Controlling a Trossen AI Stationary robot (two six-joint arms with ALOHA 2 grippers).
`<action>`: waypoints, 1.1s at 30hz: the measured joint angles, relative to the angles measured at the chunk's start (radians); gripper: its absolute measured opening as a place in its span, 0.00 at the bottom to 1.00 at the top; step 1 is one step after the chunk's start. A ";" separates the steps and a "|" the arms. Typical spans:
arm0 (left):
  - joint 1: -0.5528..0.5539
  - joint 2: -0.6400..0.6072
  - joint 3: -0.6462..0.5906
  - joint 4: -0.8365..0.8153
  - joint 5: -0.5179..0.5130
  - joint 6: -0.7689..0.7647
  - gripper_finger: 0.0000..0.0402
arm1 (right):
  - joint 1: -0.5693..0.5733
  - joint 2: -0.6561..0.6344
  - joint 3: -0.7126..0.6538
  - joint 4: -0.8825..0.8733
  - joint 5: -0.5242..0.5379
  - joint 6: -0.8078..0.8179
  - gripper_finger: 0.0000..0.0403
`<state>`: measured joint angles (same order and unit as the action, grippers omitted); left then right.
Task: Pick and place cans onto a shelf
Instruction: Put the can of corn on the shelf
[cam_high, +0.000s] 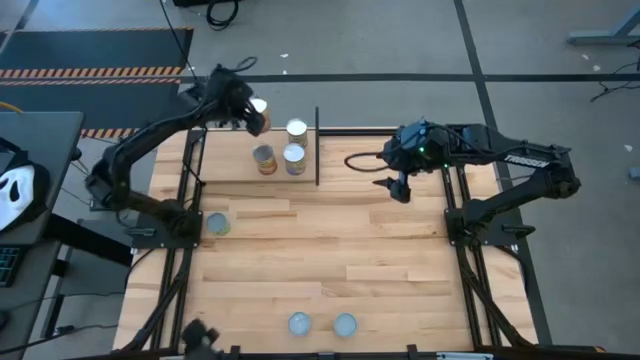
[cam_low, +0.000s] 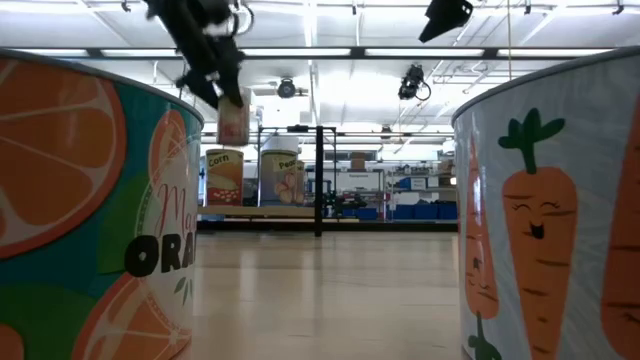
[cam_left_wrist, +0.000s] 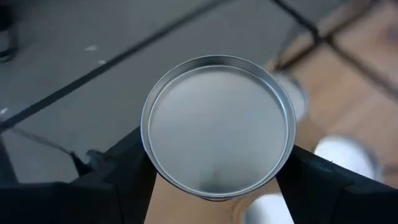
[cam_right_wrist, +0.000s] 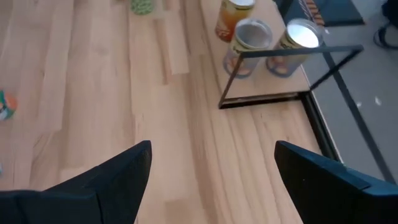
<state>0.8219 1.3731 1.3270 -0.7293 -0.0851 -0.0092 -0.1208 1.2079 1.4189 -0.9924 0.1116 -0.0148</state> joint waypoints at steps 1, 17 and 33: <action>0.014 0.024 0.000 -0.001 0.039 0.062 0.71 | -0.009 0.000 0.000 0.000 0.000 0.027 0.86; 0.113 0.278 -0.001 0.089 0.148 0.124 0.72 | -0.118 0.001 0.000 0.099 -0.002 0.119 0.86; 0.019 0.290 -0.073 0.122 0.033 -0.111 0.72 | -0.199 0.001 0.000 0.101 0.000 0.106 0.86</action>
<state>0.8411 1.6628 1.2540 -0.6070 -0.0524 -0.1200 -0.3197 1.2087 1.4189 -0.8917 0.1112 0.0908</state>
